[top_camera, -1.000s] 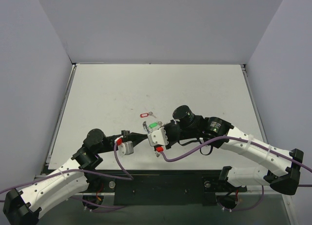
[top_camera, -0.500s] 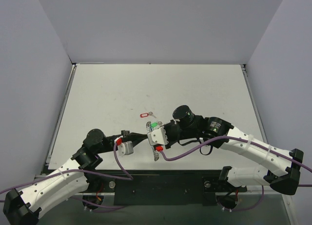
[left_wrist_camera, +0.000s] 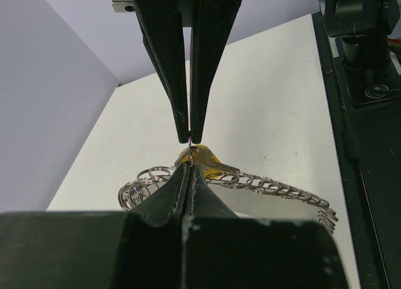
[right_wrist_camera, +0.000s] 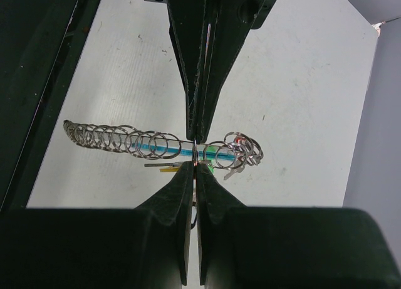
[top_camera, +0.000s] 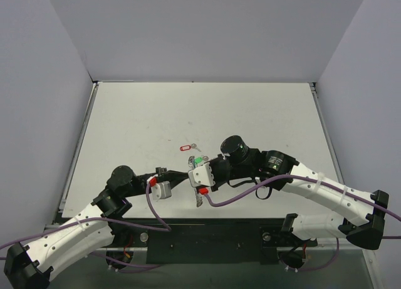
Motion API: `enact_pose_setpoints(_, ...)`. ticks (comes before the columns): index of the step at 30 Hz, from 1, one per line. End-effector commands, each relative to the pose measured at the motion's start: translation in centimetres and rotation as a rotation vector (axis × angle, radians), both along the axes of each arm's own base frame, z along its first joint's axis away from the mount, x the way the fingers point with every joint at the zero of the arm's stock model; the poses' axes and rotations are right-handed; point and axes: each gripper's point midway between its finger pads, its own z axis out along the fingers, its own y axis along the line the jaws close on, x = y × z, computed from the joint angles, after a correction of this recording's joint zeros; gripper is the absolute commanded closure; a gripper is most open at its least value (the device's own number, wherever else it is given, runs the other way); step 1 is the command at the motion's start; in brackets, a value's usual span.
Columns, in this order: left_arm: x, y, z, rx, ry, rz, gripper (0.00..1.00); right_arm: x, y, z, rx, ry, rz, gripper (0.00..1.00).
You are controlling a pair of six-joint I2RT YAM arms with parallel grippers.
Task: Put the keys on the keyring
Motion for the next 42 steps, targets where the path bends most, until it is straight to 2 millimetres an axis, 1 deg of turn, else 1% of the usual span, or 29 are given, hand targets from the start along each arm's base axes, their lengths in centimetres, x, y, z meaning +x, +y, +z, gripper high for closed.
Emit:
enact_pose_setpoints(1,-0.4,-0.1,2.5,-0.064,-0.057,-0.017,1.0,-0.7,0.9,0.4,0.033,0.018,0.028,1.0)
enact_pose_setpoints(15,-0.6,-0.1,2.4,-0.054,-0.061,-0.023,1.0,-0.8,0.9,0.2,0.031,0.081,-0.013,1.0)
enact_pose_setpoints(21,-0.6,-0.2,2.4,-0.05,-0.058,-0.026,1.0,-0.7,1.0,0.5,0.04,0.104,-0.033,1.0)
enact_pose_setpoints(28,-0.6,-0.3,2.2,-0.044,-0.055,-0.031,1.0,-0.5,1.0,0.4,0.041,0.127,-0.052,1.0)
enact_pose_setpoints(34,-0.7,-0.3,2.2,-0.042,-0.053,-0.032,1.0,-0.1,1.1,0.8,0.057,0.154,-0.081,1.0)
enact_pose_setpoints(42,-0.7,-0.3,2.1,-0.042,-0.056,-0.029,1.0,0.3,0.8,0.7,0.061,0.184,-0.113,1.0)
